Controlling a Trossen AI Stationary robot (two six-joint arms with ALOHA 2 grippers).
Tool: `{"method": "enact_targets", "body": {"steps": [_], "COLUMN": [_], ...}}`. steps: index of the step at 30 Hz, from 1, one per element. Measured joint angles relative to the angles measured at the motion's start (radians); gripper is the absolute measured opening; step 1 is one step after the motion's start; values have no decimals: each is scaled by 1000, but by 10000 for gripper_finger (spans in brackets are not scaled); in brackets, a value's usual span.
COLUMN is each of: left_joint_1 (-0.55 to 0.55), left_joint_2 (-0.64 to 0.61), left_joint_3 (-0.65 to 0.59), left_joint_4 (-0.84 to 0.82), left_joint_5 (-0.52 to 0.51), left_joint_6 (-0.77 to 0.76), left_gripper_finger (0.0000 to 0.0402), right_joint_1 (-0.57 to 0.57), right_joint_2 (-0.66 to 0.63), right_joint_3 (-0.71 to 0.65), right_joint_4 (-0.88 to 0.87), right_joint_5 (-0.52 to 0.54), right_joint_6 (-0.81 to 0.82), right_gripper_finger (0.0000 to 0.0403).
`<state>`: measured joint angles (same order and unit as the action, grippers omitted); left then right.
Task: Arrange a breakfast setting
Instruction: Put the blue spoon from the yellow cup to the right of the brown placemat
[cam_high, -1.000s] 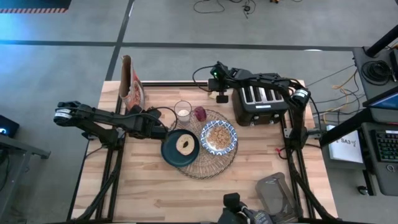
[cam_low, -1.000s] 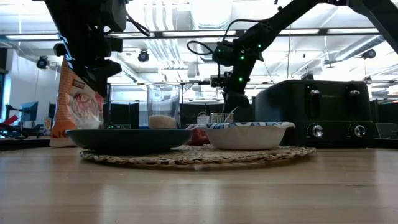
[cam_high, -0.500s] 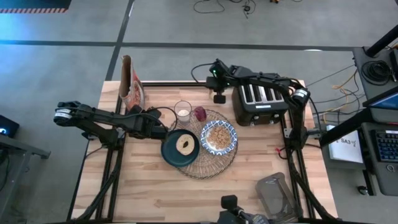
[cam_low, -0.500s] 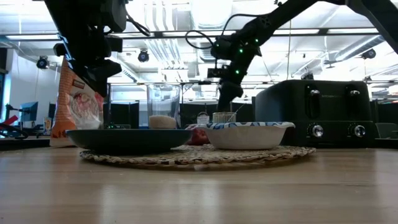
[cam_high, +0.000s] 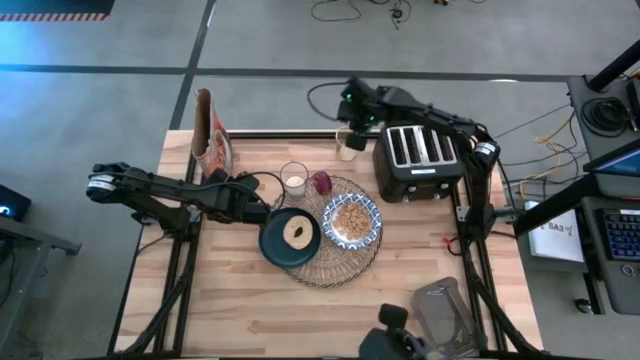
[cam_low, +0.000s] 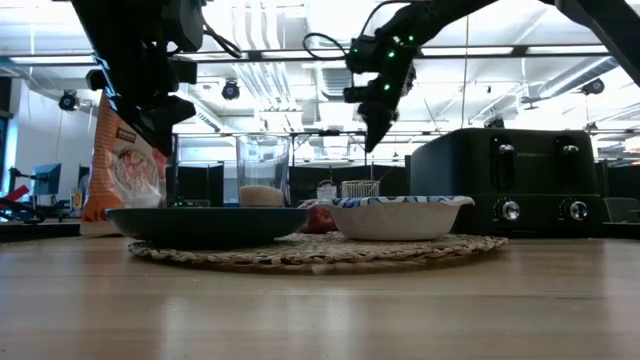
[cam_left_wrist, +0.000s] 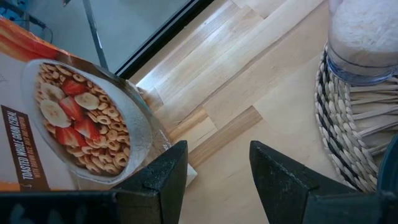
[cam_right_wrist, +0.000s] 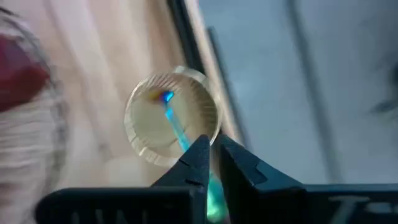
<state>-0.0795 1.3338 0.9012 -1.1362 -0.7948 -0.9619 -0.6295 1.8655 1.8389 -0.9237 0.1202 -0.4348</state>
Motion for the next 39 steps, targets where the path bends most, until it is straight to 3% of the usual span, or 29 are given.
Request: {"method": "enact_targets", "body": {"steps": [3,8,16,23,39], "left_joint_1": [0,0,0,0,0], "left_joint_2": [0,0,0,0,0], "left_joint_3": [0,0,0,0,0], "left_joint_4": [0,4,13,14,23], "left_joint_5": [0,0,0,-6,-8], "left_joint_6": [0,0,0,0,0], "left_gripper_finger": [157,157,157,157,157], "right_joint_1": [-34,-64,-38,-12,-7], "right_joint_2": [6,10,36,119,108], "right_joint_3": [51,92,84,83,82], "right_joint_4": [-138,-208,-221,-217,-206], "right_joint_5": [-92,-94,-67,165,213], "right_joint_6": [77,95,-151,-385,-508], "right_gripper_finger": [47,94,135,141,141]}}
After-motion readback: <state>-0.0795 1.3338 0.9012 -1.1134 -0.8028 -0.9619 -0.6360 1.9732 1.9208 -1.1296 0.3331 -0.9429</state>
